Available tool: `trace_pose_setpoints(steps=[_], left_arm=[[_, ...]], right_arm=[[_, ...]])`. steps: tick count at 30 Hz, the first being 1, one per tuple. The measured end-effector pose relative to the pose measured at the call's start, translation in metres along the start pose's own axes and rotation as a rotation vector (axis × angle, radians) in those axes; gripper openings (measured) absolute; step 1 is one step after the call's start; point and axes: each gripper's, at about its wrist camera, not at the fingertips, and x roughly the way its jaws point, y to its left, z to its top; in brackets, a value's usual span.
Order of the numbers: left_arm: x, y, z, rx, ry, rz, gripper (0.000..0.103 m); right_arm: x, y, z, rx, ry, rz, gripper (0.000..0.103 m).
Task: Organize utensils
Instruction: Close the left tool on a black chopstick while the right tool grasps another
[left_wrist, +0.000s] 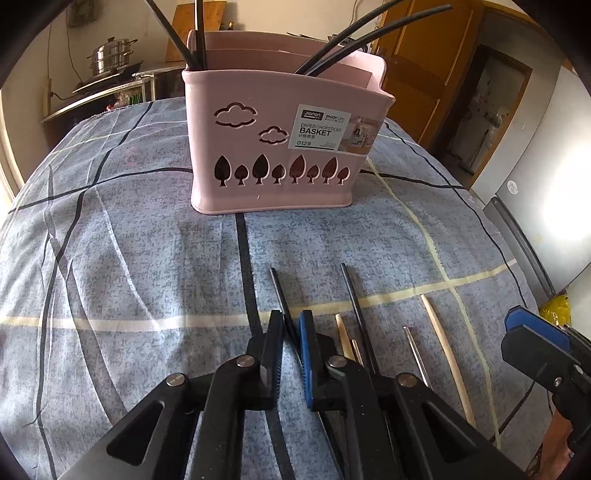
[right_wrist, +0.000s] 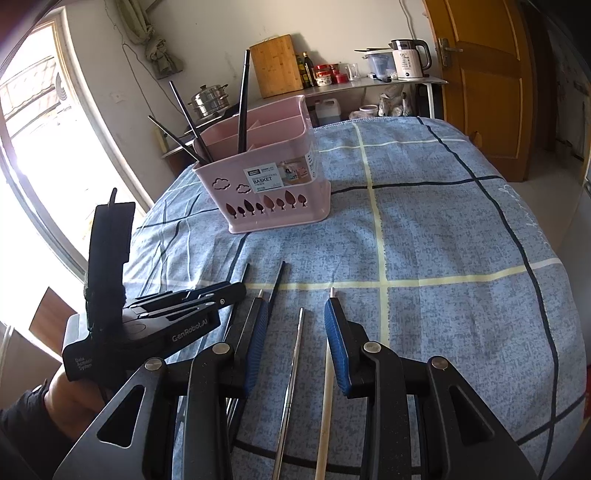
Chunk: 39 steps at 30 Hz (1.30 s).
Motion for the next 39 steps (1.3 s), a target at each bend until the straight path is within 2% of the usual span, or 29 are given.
trace_pose_setpoints(steps=[7,10,15,23,25,30,39], left_arm=[[-0.007,0.015,-0.004,0.023,0.006,0.029,0.005],[-0.013,0.032,-0.007,-0.002,0.003,0.047,0.005],[-0.022,0.054,-0.010,-0.039,-0.004,0.066,0.005],[-0.026,0.079,-0.008,-0.085,0.004,0.101,0.005],[-0.026,0.084,-0.006,-0.099,0.013,0.088,0.005],[-0.023,0.083,0.001,-0.062,0.045,0.096,0.006],[-0.014,0.068,0.010,0.030,0.088,0.139,0.007]], right_arm=[[0.017,0.008,0.006,-0.011,0.033,0.009,0.032],[0.029,0.011,0.009,-0.016,0.056,0.015,0.031],[0.060,0.018,0.015,-0.027,0.120,0.014,0.023],[0.098,0.025,0.025,-0.053,0.198,-0.028,0.021],[0.105,0.027,0.027,-0.059,0.210,-0.042,0.019],[0.111,0.034,0.030,-0.102,0.231,-0.096,0.010],[0.114,0.045,0.031,-0.173,0.276,-0.150,0.010]])
